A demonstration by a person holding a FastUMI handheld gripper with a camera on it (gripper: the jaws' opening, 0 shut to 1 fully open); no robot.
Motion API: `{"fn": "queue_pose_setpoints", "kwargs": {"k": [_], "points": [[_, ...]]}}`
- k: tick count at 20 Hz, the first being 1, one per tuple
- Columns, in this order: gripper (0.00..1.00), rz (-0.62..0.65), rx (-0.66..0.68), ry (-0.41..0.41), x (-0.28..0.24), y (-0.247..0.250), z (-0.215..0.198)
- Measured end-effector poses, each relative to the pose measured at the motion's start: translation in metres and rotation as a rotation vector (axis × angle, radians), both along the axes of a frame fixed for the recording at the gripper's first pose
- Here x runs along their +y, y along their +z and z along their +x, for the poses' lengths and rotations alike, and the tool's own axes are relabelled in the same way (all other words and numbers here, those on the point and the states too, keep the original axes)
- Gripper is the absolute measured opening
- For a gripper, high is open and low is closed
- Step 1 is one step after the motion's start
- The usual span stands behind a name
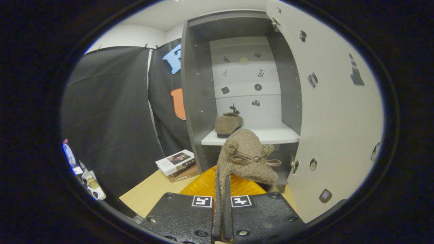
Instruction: Open the shoe cabinet door, grab the shoes and put them into the shoe cabinet, then close the shoe cabinet door.
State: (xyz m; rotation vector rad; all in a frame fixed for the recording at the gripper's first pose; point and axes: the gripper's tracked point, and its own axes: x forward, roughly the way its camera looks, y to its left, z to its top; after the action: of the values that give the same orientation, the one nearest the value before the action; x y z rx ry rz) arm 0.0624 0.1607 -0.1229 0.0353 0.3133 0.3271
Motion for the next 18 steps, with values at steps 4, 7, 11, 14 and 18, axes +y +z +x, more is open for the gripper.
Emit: {"fn": "queue_pose_setpoints", "kwargs": {"k": [4,7,11,14,18], "points": [[0.07,-0.079,-0.065,0.001,-0.001,0.049,0.009],[0.07,-0.105,-0.054,0.001,0.000,0.077,0.030],[0.07,-0.136,-0.067,-0.069,-0.015,0.112,0.077],[0.07,-0.153,-0.078,-0.107,-0.019,0.128,0.113],[0.07,-0.173,-0.106,-0.171,-0.023,0.143,0.167]]}}
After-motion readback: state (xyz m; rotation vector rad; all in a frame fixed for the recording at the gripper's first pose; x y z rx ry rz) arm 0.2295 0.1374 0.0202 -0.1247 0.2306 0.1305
